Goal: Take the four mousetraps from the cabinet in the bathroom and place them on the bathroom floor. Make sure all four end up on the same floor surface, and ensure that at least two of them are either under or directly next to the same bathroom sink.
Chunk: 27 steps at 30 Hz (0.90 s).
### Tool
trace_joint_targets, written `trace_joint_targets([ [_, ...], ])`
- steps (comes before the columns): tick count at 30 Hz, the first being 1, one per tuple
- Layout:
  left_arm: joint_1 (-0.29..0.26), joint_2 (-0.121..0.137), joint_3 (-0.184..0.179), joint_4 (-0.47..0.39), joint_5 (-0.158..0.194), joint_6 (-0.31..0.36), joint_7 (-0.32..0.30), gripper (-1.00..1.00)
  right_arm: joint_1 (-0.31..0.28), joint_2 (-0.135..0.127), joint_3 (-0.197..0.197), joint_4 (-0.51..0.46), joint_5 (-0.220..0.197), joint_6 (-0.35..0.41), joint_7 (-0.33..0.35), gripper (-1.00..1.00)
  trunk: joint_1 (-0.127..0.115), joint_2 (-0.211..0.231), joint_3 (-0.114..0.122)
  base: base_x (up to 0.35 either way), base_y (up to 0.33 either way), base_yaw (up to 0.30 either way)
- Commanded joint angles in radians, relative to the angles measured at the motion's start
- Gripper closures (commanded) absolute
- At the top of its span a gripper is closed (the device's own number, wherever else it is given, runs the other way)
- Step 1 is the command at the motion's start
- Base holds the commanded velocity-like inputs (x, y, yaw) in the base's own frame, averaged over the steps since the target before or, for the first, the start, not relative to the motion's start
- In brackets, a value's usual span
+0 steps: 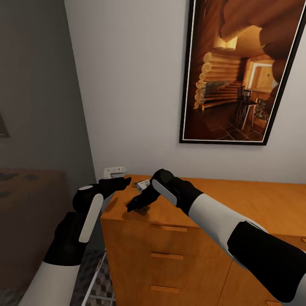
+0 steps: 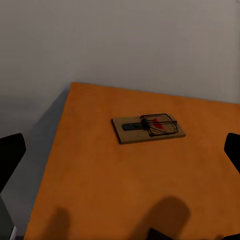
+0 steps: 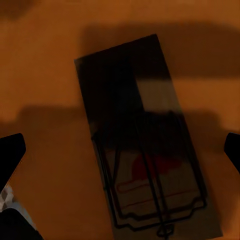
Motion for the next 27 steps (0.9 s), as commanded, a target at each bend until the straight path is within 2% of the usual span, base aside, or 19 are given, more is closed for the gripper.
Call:
trace_joint_targets([
  [1, -0.001, 0.000, -0.001, -0.001, 0.011, 0.003, 0.010, -1.00, -0.001, 0.000, 0.001, -0.001, 0.011, 0.002, 0.010, -1.00, 0.000, -0.001, -0.001, 0.000, 0.000, 0.000],
  [27, -0.001, 0.000, -0.002, -0.001, 0.010, 0.003, 0.010, -1.00, -0.001, 0.000, -0.004, 0.006, 0.012, 0.002, 0.009, -1.00, 0.000, -0.001, -0.001, 0.000, 0.000, 0.000],
])
